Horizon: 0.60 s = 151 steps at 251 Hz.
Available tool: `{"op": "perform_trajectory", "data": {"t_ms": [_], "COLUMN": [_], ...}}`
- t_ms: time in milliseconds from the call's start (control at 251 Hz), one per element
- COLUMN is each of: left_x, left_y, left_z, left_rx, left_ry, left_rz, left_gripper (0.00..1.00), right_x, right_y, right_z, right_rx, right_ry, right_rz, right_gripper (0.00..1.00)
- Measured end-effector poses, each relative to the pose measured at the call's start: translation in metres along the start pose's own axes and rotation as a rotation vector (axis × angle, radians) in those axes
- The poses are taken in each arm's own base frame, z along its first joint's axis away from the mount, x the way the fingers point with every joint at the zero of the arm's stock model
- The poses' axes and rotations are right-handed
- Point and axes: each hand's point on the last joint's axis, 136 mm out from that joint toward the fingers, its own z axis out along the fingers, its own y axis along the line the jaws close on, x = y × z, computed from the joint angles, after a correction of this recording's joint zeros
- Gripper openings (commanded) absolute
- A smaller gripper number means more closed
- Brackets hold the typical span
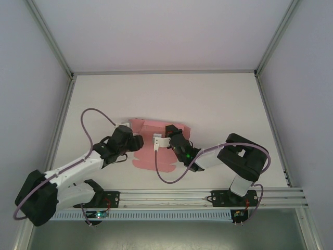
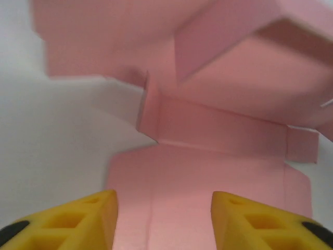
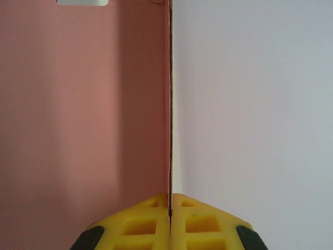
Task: Assemble paper box
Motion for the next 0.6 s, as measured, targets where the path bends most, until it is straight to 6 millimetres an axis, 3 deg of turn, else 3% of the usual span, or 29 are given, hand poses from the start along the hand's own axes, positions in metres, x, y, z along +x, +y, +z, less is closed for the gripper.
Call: {"op": "perform_trajectory", "data": {"t_ms": [188,299,443,603], "left_x": [0.015,0.025,0.04,0.037], "left_y": [-0.005,0.003,0.021,0.021], "left_z": [0.017,0.025,0.03,0.033], "left_rx": [0.052,0.031,-0.016,-0.012], "left_ry": [0.07,0.101,0.118,0.099], "left_rz": [-0.023,-0.043,-0.076,-0.1], "left_gripper": [0.15,0.06,0.02,0.01], "right_x": [-0.001,-0.004,-0.008,-0.011], "right_y": [0.0,0.001,0.004,0.006], "right_z": [0.0,-0.001,-0.003,-0.006], "right_rx": [-0.001,-0.014,-0.033,-0.048], "right_ry": [-0.005,-0.027,-0.055,-0.065], "right_rz": [0.001,0.0,0.006,0.001], "right_gripper": [0.0,0.0,0.0,0.0]}}
